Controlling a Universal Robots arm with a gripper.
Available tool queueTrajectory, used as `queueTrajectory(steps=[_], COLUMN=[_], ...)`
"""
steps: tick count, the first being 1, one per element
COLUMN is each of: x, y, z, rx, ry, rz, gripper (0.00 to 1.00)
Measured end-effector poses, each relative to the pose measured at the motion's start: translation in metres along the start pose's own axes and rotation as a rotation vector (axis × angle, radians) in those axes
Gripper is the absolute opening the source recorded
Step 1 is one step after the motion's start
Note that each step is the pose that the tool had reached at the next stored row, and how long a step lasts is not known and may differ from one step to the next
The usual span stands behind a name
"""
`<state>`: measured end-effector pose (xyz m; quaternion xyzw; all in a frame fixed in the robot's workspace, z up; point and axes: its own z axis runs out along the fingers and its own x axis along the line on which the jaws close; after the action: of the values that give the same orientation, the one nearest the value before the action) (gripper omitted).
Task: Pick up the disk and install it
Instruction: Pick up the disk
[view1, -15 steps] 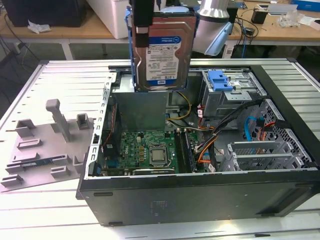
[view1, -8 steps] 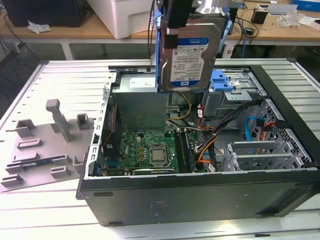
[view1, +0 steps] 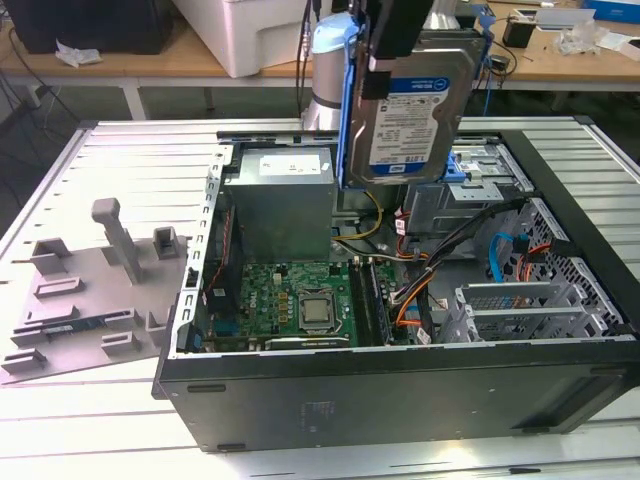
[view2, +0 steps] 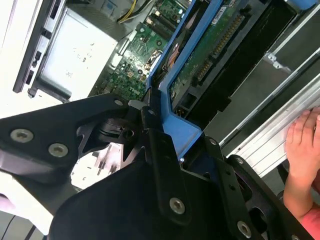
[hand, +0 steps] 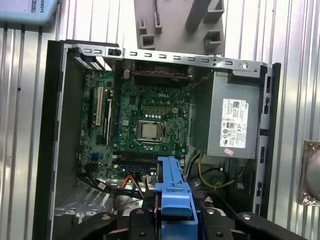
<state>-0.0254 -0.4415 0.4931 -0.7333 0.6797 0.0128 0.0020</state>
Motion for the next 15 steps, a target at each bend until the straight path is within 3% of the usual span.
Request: queueTrajectory(steps=[5, 15], x=[0.0088, 0.0221], y=[-0.0043, -0.0046], z=[-0.0002, -0.0005], rx=[0.0002, 0.001], ry=[-0.0002, -0.0007], rz=[0.01, 0.046], gripper=[0.37, 0.37])
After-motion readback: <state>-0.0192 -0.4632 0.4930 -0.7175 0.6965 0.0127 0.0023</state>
